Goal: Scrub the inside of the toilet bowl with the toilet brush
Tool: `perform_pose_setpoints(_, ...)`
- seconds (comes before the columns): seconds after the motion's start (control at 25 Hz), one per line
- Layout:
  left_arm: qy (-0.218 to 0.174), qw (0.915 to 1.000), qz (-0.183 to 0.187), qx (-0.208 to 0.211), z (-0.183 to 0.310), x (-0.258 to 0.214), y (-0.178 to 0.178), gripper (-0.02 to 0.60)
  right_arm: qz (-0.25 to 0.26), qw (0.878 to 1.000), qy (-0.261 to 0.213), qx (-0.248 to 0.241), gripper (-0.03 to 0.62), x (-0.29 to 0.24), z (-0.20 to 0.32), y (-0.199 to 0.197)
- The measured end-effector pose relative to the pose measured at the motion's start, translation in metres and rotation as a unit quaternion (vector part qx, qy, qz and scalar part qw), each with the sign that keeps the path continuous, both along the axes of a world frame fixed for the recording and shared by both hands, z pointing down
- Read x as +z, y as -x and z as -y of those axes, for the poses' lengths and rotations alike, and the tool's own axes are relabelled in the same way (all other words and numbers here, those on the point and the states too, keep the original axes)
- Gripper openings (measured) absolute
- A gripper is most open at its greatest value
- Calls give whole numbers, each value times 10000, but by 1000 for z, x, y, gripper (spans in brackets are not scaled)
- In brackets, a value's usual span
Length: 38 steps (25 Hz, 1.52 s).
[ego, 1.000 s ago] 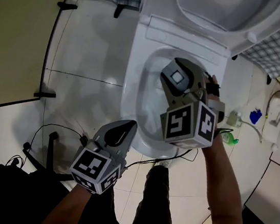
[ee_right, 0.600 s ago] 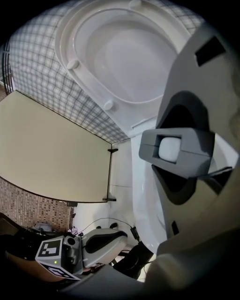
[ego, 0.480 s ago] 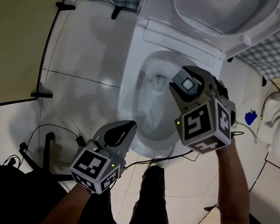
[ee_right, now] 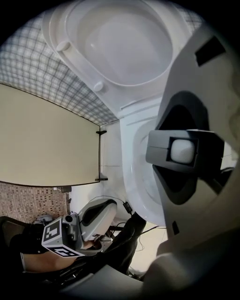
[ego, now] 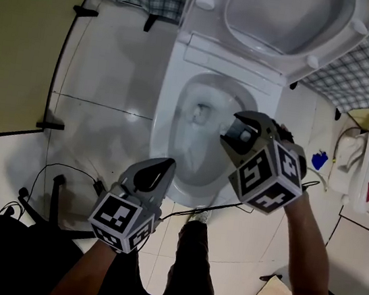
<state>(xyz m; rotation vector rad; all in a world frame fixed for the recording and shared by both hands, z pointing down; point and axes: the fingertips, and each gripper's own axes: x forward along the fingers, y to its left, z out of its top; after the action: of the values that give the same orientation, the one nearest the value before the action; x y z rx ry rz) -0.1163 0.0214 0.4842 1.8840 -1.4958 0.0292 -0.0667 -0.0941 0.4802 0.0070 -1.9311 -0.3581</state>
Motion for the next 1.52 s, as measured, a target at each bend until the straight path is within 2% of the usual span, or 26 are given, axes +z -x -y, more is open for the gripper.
perform_pose_setpoints(0.52,-52,9999,94,68,-13,-14,-6,9,-188,9950,973,-131,222,2,-64,-23)
perform_pose_setpoints(0.64,-54,9999,121,87,-18,-15,-8,9,22,9927,1203,-25,222,0,-79,-22)
perform_pose_setpoints(0.88,53,9998,172,111,-27,-13,-11,9,689,9815,1691,572,222,-17,-89,-14)
perform_pose_setpoints(1.04,65,9997,204,148,-28,-12,-11,9,829,9765,1903,574,222,-31,-104,-21)
perform_pose_setpoints(1.32,76,9996,193,177,-25,-10,-14,9,180,9857,1650,287,221,-40,-104,-65)
perform_pose_setpoints(1.52,94,9996,145,206,-24,-8,-23,9,-535,9952,766,302,221,-32,-66,-97)
